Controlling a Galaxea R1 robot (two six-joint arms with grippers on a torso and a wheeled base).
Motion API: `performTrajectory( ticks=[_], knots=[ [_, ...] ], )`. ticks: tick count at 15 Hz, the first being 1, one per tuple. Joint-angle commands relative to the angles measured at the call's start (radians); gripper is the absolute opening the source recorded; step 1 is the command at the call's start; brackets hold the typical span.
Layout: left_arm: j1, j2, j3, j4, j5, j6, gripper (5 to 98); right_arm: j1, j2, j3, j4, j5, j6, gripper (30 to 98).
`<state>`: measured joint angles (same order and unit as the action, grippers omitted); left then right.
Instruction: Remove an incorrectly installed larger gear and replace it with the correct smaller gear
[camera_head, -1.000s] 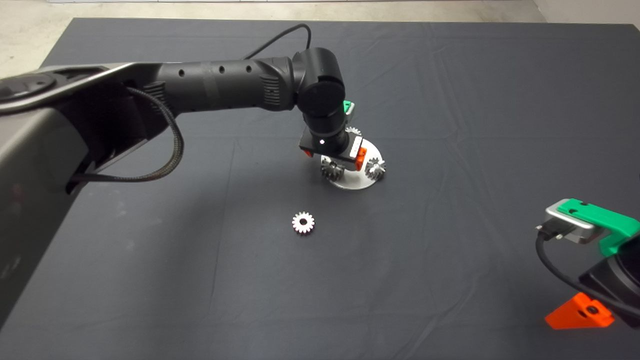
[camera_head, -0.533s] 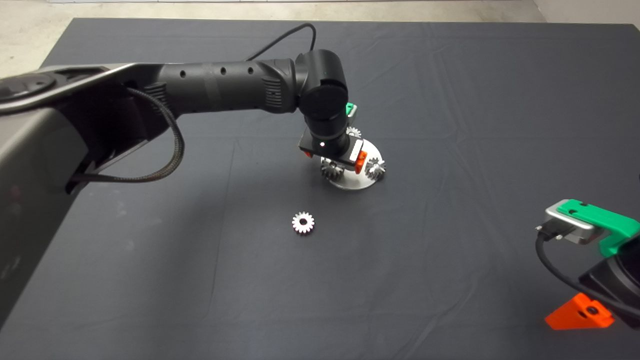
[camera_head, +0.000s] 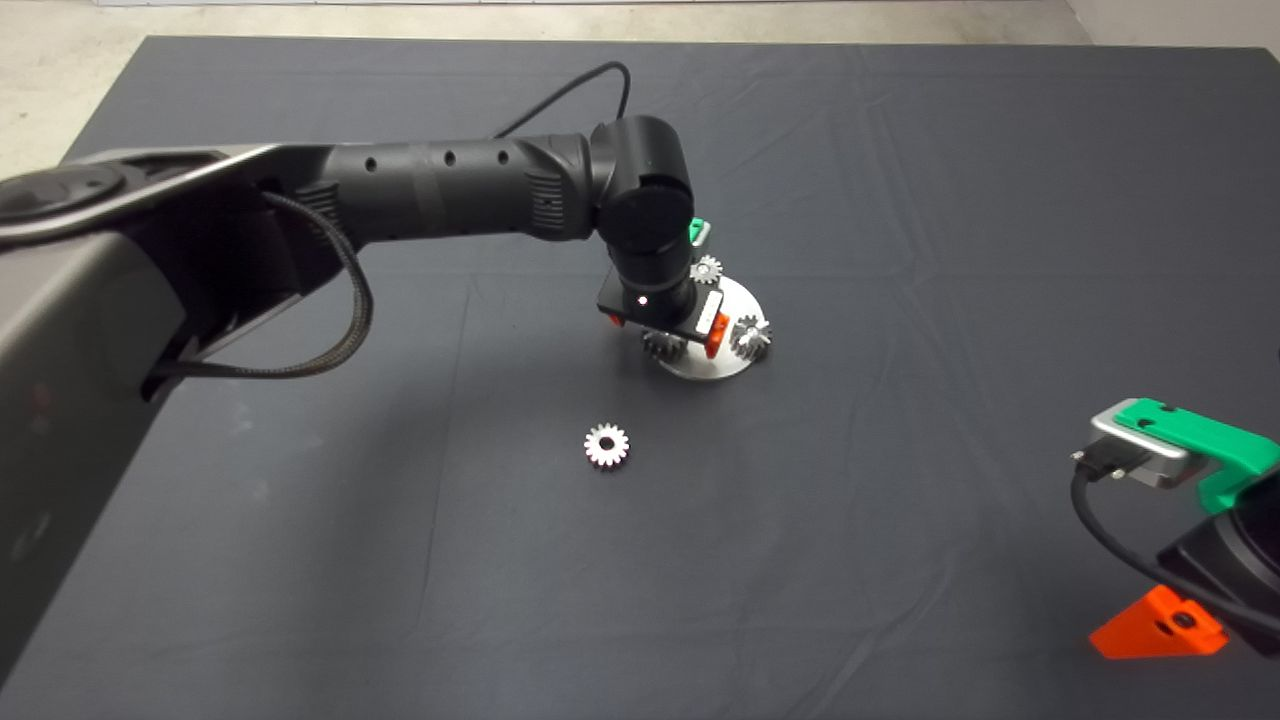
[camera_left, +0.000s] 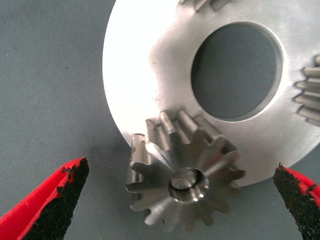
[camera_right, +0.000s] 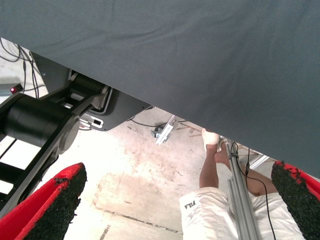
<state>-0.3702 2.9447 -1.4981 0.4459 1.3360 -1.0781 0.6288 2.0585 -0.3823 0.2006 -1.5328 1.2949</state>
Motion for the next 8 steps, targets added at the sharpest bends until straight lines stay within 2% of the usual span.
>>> performTrajectory(
  ticks=[1,6,8],
  knots=[
    [-0.019,0.001,-0.005,0.013,0.009,0.009,95.1,0.011,0.003,0.005,0.020,-0.095,0.006,97.7],
    [-0.019,0.001,-0.008,0.014,0.005,0.007,95.1,0.011,0.003,0.005,0.023,-0.095,0.005,97.7],
    [-0.018,0.001,-0.008,0.042,0.005,0.007,95.1,0.011,0.004,0.005,0.023,-0.095,0.006,97.7]
  ],
)
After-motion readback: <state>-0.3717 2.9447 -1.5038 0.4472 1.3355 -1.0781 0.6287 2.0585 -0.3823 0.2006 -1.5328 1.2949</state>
